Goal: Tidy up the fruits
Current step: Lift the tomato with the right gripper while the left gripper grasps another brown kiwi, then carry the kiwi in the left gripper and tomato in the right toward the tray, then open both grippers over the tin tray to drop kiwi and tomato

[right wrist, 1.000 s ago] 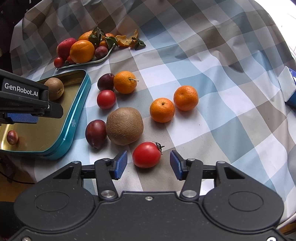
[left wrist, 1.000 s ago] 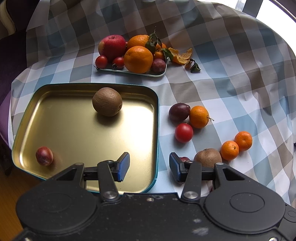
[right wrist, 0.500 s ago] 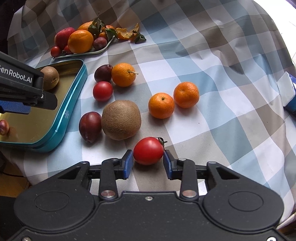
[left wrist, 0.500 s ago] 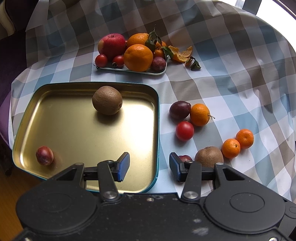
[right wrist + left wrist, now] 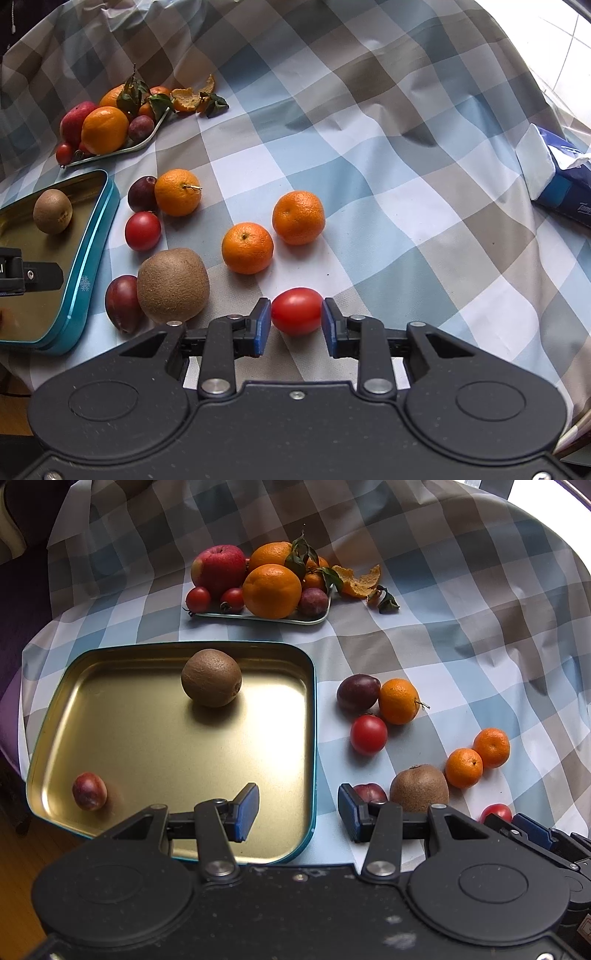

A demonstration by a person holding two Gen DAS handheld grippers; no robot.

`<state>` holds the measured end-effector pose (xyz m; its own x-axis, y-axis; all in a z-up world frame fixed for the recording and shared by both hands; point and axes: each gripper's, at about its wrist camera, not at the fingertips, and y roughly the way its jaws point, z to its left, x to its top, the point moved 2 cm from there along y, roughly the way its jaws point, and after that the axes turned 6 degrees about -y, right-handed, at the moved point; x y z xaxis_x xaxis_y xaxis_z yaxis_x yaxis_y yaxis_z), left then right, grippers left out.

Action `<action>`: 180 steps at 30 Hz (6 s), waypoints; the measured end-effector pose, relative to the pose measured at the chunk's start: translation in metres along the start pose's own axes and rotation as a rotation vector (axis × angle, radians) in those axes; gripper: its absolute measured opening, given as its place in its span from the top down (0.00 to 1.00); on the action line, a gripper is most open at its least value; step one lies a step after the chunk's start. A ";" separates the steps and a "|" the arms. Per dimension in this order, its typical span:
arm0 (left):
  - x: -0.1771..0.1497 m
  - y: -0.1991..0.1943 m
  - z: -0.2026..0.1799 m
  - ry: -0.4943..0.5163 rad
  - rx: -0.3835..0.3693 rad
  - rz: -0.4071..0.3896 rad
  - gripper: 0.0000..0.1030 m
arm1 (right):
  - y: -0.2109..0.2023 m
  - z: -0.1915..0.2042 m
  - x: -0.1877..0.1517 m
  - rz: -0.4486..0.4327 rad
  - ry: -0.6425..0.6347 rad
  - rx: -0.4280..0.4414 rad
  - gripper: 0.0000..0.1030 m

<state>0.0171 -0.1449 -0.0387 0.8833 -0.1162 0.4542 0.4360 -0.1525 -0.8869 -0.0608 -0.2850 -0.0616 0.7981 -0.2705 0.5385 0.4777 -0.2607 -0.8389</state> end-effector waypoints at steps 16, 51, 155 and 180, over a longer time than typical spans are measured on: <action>-0.003 0.000 -0.009 0.057 0.024 -0.015 0.54 | 0.020 -0.009 -0.016 0.104 0.071 0.058 0.44; 0.034 0.030 -0.038 0.018 -0.099 0.085 0.55 | 0.015 -0.030 0.001 0.056 0.121 -0.008 0.57; 0.078 -0.002 0.071 -0.308 0.244 -0.104 0.48 | -0.030 0.104 0.053 -0.012 -0.002 0.300 0.57; 0.078 0.017 0.139 -0.409 0.232 -0.050 0.47 | -0.016 0.183 0.049 -0.040 -0.185 0.287 0.57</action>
<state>0.1171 -0.0198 -0.0302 0.8353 0.2889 0.4677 0.4657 0.0803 -0.8813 0.0379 -0.1246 -0.0356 0.8171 -0.0860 0.5700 0.5729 0.0113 -0.8196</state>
